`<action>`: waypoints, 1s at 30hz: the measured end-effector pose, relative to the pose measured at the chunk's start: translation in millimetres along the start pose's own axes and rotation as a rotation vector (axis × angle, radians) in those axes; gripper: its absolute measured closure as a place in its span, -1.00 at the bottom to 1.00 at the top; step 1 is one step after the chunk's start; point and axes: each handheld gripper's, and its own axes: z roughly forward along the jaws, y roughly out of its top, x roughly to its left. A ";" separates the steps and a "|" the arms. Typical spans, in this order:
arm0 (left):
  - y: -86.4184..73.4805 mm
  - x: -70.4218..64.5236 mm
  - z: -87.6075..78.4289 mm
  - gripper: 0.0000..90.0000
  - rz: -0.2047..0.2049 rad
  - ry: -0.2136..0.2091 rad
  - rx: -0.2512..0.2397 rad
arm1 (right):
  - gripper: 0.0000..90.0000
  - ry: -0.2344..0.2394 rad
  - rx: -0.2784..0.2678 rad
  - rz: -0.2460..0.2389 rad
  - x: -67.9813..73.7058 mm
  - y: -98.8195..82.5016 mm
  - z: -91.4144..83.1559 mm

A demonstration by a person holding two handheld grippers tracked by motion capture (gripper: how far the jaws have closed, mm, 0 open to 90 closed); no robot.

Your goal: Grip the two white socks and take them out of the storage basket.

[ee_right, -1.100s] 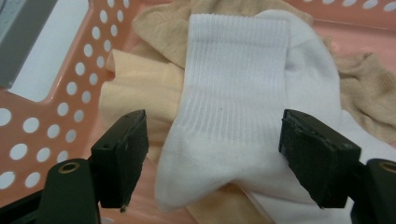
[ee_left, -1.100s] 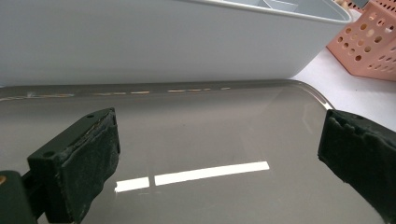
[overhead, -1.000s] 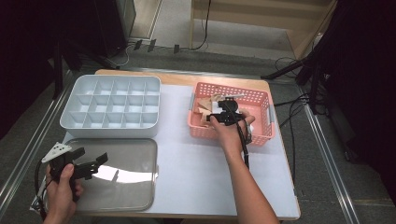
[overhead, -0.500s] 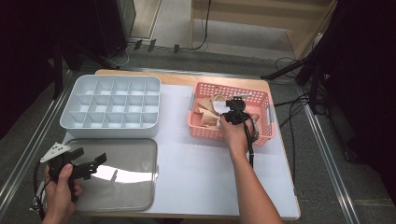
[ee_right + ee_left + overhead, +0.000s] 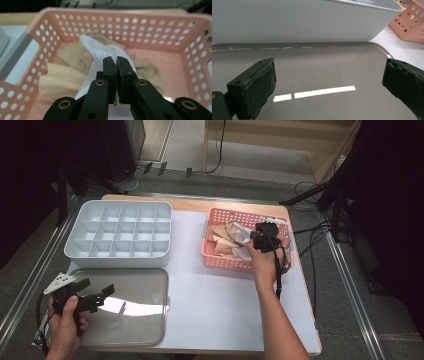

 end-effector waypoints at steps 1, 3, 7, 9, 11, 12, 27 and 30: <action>-0.1 0.2 0.1 -1.00 0.000 0.000 0.001 | 0.95 0.003 -0.027 -0.004 -0.9 1.1 -3.2; -0.4 0.4 0.4 -1.00 -0.005 0.002 0.002 | 0.95 0.009 -0.064 -0.009 -2.5 3.1 -8.0; -0.1 -0.2 -0.2 -1.00 -0.009 0.003 -0.008 | 0.96 0.051 -0.141 -0.008 -4.9 8.1 -17.7; -0.1 -0.3 -0.3 -1.00 -0.008 0.001 -0.008 | 0.96 0.078 -0.163 -0.010 -4.7 11.1 -21.0; 0.0 -0.5 -0.4 -1.00 -0.006 0.001 -0.008 | 0.96 0.077 -0.171 -0.020 -2.5 14.4 -23.8; 0.0 -0.7 -0.5 -1.00 -0.005 0.001 -0.008 | 0.96 0.080 -0.175 -0.020 -1.6 15.5 -24.6; -0.2 -2.0 0.0 -1.00 0.000 -0.001 -0.008 | 0.96 0.114 -0.239 -0.074 10.4 19.2 -40.5; -0.3 -2.5 0.4 -1.00 0.001 0.002 -0.006 | 0.96 0.114 -0.199 -0.052 6.4 17.6 -28.1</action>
